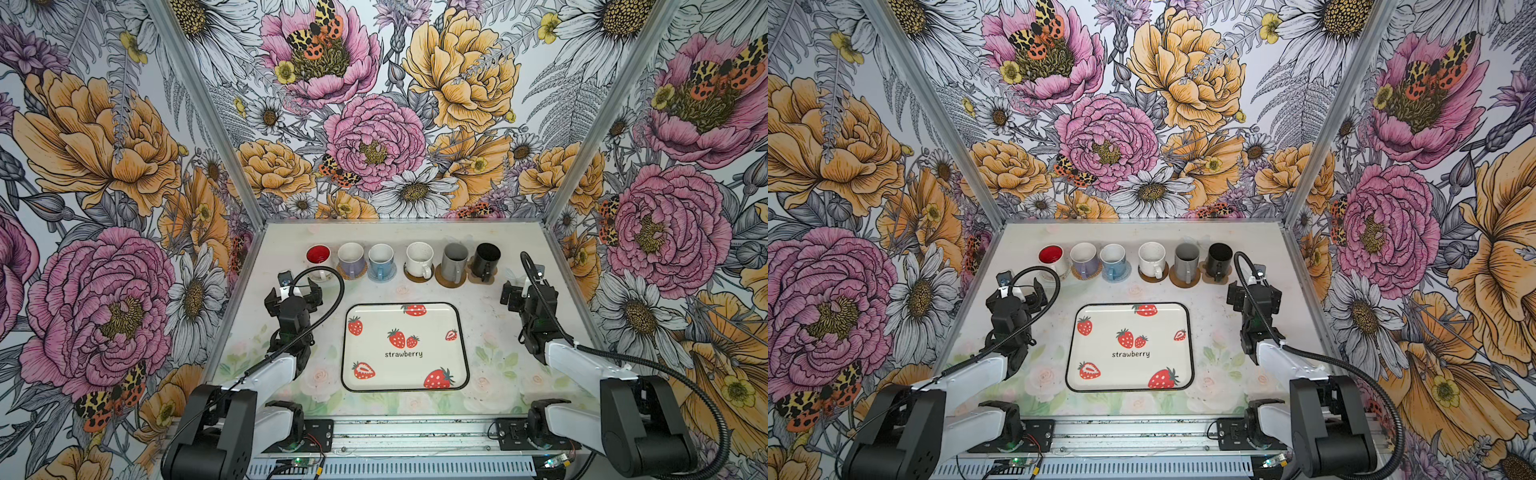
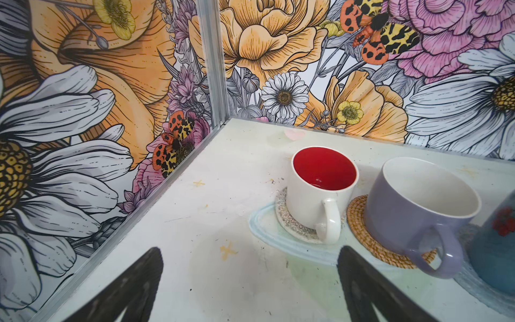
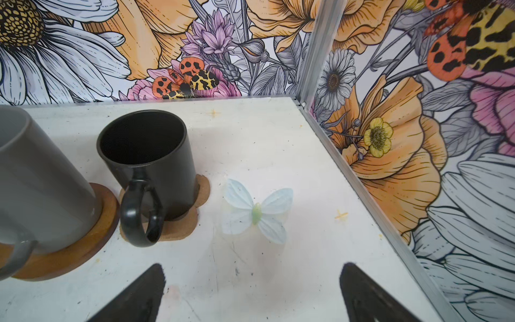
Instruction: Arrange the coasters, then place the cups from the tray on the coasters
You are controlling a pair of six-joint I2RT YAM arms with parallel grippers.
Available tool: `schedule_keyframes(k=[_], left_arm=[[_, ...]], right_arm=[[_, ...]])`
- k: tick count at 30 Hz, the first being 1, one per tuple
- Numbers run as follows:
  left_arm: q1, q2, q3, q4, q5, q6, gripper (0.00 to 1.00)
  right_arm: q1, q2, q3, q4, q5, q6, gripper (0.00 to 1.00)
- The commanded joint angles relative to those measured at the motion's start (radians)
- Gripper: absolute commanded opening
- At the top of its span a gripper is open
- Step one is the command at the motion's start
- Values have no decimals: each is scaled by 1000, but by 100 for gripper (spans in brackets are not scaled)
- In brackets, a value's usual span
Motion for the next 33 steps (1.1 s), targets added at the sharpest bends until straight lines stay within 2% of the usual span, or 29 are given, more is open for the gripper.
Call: schedule_keyframes(k=[1, 9, 14, 17, 22, 25, 26, 33], left_arm=[[34, 86, -34, 238, 91, 38, 99], [48, 344, -4, 482, 203, 90, 99], [62, 386, 7, 500, 269, 96, 99], [74, 363, 37, 403, 319, 88, 99], [126, 365, 96, 293, 332, 24, 99], [140, 364, 95, 290, 348, 15, 99], [139, 364, 95, 290, 348, 14, 99], [136, 364, 95, 293, 344, 16, 99]], right_arm=[[-21, 62, 3, 157, -71, 7, 100], [-45, 206, 14, 333, -136, -35, 100], [-44, 287, 13, 398, -174, -48, 99], [-49, 308, -2, 445, -175, -45, 99], [-56, 312, -1, 446, -186, -39, 100], [-55, 313, -1, 449, -185, -40, 97], [-56, 311, -1, 445, -185, -41, 100], [-56, 312, -2, 446, -182, -39, 100]])
